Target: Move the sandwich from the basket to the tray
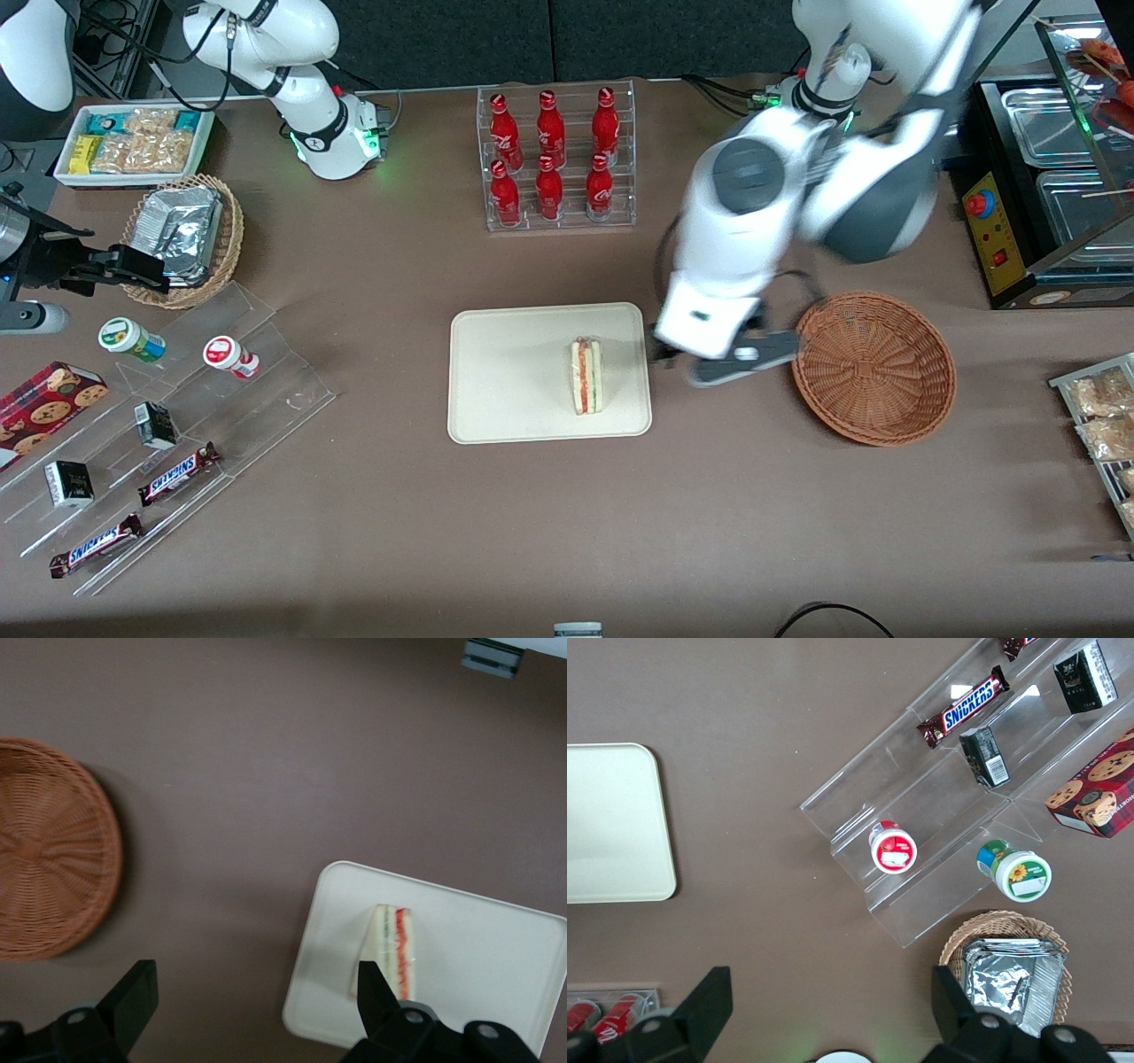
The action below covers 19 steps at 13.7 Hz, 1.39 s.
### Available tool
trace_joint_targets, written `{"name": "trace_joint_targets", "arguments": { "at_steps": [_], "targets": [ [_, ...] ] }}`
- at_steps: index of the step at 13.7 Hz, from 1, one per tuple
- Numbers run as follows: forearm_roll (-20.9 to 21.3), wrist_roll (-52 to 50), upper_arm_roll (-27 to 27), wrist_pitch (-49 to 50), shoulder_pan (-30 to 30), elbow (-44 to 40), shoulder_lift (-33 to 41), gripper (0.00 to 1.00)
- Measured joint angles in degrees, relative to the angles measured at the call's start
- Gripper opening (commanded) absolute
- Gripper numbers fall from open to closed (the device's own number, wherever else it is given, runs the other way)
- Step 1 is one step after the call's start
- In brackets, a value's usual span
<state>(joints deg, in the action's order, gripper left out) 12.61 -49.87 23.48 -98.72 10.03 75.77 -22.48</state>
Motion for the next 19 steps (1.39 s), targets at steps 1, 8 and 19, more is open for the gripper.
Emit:
{"name": "trace_joint_targets", "arguments": {
  "at_steps": [1,8,19],
  "targets": [
    [-1.4,3.4,-0.1,3.4,-2.6,-1.1,1.7,0.99],
    [-3.1,22.0,-4.3,19.2,-11.2,-8.3,7.8,0.99],
    [-10.8,43.0,-23.8,20.6,-9.9,0.6,17.8,0.99]
  ]
}}
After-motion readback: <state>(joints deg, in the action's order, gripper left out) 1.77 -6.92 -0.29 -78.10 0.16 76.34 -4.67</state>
